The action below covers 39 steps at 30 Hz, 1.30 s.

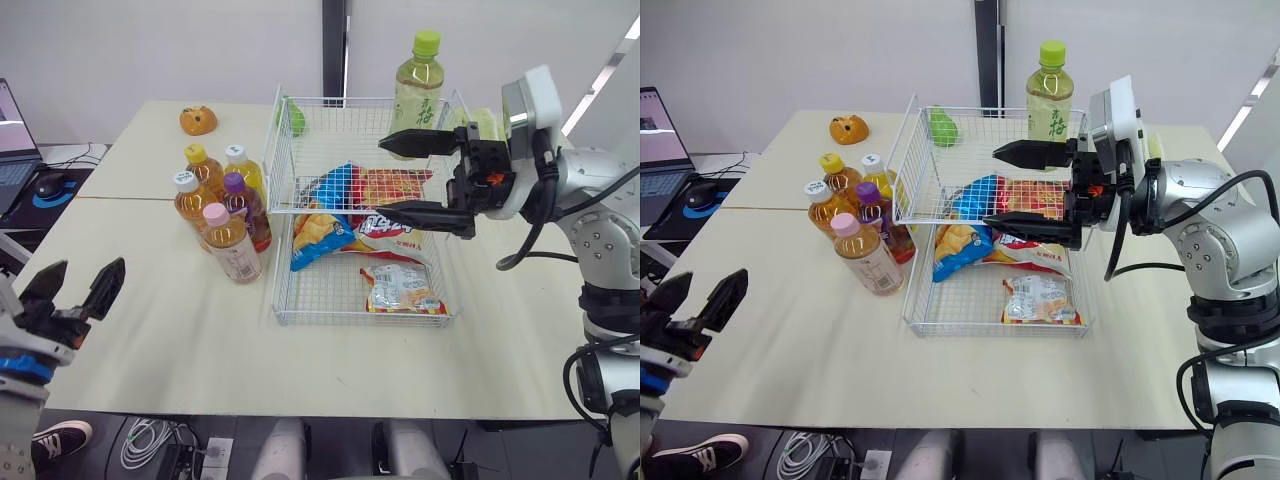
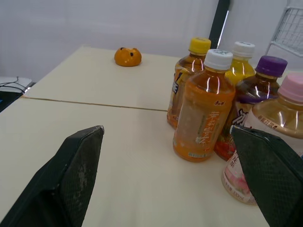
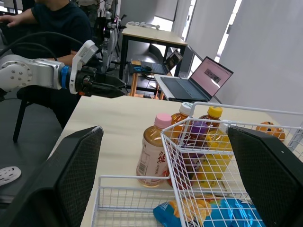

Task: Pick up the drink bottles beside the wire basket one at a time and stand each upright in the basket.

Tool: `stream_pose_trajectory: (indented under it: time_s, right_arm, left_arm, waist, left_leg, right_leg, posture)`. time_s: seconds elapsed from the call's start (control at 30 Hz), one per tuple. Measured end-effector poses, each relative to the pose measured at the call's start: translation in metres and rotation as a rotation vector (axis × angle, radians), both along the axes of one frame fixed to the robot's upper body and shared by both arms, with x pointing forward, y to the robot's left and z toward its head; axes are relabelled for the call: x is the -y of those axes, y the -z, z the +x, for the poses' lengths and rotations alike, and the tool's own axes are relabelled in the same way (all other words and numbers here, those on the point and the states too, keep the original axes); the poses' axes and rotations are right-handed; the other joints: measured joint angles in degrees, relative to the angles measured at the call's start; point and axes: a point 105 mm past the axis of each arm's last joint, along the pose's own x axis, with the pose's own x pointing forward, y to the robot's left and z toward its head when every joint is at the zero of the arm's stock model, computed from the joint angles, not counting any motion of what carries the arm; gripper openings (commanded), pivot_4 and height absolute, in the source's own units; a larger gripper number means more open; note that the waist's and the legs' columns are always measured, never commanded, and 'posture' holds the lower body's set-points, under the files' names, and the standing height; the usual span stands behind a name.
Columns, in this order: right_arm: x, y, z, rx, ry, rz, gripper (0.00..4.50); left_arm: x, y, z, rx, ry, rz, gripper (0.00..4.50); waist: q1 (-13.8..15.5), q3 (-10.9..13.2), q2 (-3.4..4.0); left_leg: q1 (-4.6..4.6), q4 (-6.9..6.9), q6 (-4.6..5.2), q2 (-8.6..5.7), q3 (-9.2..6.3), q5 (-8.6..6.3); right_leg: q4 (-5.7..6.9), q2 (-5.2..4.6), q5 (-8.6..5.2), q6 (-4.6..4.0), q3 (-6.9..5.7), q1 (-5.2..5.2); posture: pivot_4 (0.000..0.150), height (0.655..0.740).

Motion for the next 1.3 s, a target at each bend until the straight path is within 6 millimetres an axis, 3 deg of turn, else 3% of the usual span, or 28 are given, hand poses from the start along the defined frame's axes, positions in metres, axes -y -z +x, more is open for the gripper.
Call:
stream_pose_trajectory:
  time_s: [0.13,0.5,0.9,1.13,1.3]
  right_arm:
    - [-0.001,-0.001,0.0,0.006,-0.001,0.002,4.5]
    - [0.002,-0.003,-0.001,0.016,0.049,0.004,4.5]
    - [0.007,-0.006,-0.006,0.03,0.099,-0.002,4.5]
    - [0.007,-0.007,-0.008,0.024,0.109,-0.005,4.5]
    - [0.007,-0.008,-0.011,0.029,0.105,-0.009,4.5]
  left_arm:
    - [0.019,-0.027,0.03,0.059,0.078,0.054,4.45]
    - [0.02,-0.027,0.096,-0.003,0.122,0.123,4.45]
    - [0.031,-0.019,0.129,0.005,0.179,0.148,4.45]
    - [0.031,-0.014,0.139,-0.008,0.176,0.158,4.45]
    - [0.032,-0.009,0.14,-0.016,0.186,0.163,3.3]
  waist:
    - [0.18,0.0,0.0]
    - [-0.23,0.0,0.0]
    - [-0.66,0.01,0.0]
    - [-0.76,0.01,0.0]
    - [-0.74,0.01,0.0]
  left_leg:
    - [0.0,0.0,0.0,-0.07,0.03,0.0]
    - [-0.01,-0.04,0.0,-0.08,0.01,0.0]
    - [-0.03,-0.06,0.0,-0.06,-0.03,0.0]
    - [-0.03,-0.06,0.0,-0.06,-0.04,0.0]
    - [-0.03,-0.06,0.0,-0.05,-0.04,0.0]
  right_leg:
    - [0.0,0.02,0.01,0.02,0.03,0.0]
    - [-0.01,0.3,0.09,-0.12,0.02,-0.04]
    - [-0.01,0.29,0.1,-0.12,0.0,-0.06]
    - [-0.01,0.3,0.1,-0.12,0.0,-0.07]
    - [-0.01,0.28,0.1,-0.12,-0.01,-0.06]
  posture:
    - [0.15,0.74]
    - [0.15,0.74]
    - [0.15,0.74]
    - [0.15,0.74]
    - [0.15,0.74]
